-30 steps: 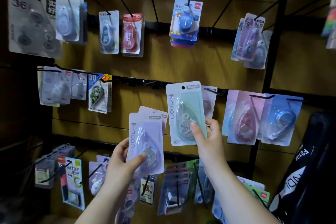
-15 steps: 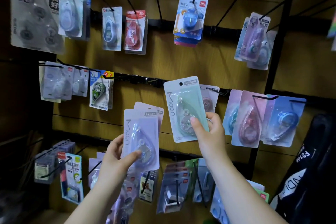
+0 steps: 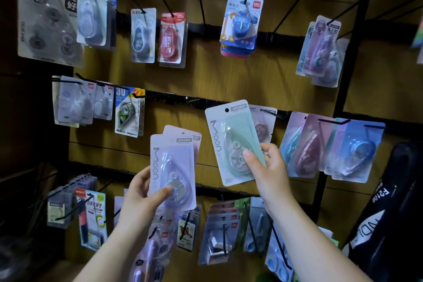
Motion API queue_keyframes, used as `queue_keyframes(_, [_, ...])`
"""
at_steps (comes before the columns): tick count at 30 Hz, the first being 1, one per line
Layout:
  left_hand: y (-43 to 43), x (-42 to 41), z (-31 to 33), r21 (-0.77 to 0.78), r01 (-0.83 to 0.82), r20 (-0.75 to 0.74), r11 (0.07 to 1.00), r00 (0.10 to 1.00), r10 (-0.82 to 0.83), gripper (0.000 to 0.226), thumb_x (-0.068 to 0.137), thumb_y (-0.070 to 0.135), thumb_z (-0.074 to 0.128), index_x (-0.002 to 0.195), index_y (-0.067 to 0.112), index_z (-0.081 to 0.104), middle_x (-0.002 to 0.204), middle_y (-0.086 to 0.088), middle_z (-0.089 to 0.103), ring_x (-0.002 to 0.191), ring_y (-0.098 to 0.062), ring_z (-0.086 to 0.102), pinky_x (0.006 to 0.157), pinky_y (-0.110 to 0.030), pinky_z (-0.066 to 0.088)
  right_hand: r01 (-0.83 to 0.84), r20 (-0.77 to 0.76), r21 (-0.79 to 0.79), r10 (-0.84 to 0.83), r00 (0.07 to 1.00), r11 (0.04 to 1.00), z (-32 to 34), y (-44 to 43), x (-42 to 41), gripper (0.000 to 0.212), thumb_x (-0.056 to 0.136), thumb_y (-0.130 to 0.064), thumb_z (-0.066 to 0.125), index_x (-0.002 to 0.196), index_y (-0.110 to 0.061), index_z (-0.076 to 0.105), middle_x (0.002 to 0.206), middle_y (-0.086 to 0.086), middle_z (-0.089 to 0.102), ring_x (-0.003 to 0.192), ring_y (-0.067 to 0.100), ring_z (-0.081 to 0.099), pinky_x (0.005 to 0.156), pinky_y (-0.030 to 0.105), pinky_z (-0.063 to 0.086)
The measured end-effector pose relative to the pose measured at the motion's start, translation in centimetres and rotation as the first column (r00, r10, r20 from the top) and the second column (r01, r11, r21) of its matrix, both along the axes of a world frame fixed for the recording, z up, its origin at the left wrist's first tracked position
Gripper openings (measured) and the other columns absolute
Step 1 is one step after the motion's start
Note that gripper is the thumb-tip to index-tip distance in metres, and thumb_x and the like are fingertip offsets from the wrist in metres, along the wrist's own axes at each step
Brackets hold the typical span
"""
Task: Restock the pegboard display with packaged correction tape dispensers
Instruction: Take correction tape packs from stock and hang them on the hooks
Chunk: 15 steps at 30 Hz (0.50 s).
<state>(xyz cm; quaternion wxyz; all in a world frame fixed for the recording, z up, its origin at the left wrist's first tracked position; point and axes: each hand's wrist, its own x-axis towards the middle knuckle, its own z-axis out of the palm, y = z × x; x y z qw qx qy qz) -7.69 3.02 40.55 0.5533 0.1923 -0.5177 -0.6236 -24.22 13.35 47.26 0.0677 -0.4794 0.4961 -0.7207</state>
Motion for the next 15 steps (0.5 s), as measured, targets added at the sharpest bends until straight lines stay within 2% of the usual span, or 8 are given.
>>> queue_keyframes(3, [-0.01,0.07,0.16,-0.004,0.002,-0.005,1.0,1.0,-0.002,0.045,0.078,-0.005,0.06,0.112,0.022,0.046,0.1,0.0,0.063,0.102,-0.032,0.06,0.092,-0.052,0.047,0.014,-0.017,-0.045,-0.015,1.0,0.999,0.33,0.06,0.09,0.019,0.087,-0.013,0.056,0.08,-0.027,0.045,0.085,-0.01,0.058,0.078,0.002,0.058,0.055,0.003,0.047])
queue_keyframes(7, [0.03,0.06,0.22,-0.009,0.003,0.002,1.0,1.0,-0.003,0.046,0.078,-0.005,0.06,0.113,0.022,0.046,0.101,-0.001,0.064,0.102,-0.031,0.061,0.093,-0.054,0.047,0.052,0.026,-0.038,-0.051,0.998,0.998,1.04,-0.3,-0.04,0.019,0.088,-0.017,0.055,0.079,-0.029,0.044,0.083,-0.014,0.056,0.076,0.0,0.056,0.052,0.002,0.046])
queue_keyframes(12, [-0.09,0.02,0.06,-0.009,0.001,0.01,1.0,1.0,-0.001,0.046,0.078,-0.005,0.06,0.113,0.022,0.046,0.102,-0.002,0.064,0.102,-0.031,0.061,0.091,-0.051,0.048,0.06,0.009,0.013,-0.06,0.998,0.998,0.43,-0.58,-0.03,0.019,0.089,-0.018,0.054,0.079,-0.029,0.043,0.087,-0.009,0.057,0.078,0.006,0.059,0.045,0.014,0.051])
queue_keyframes(15, [-0.07,-0.05,-0.07,-0.005,-0.001,0.014,1.0,1.0,0.001,0.046,0.078,-0.005,0.06,0.114,0.021,0.045,0.101,-0.002,0.063,0.102,-0.032,0.06,0.089,-0.05,0.048,0.05,0.009,0.02,-0.05,0.999,0.999,0.13,-0.65,-0.05,0.015,0.089,-0.016,0.054,0.084,-0.026,0.044,0.088,-0.011,0.055,0.076,0.008,0.059,0.042,0.013,0.05])
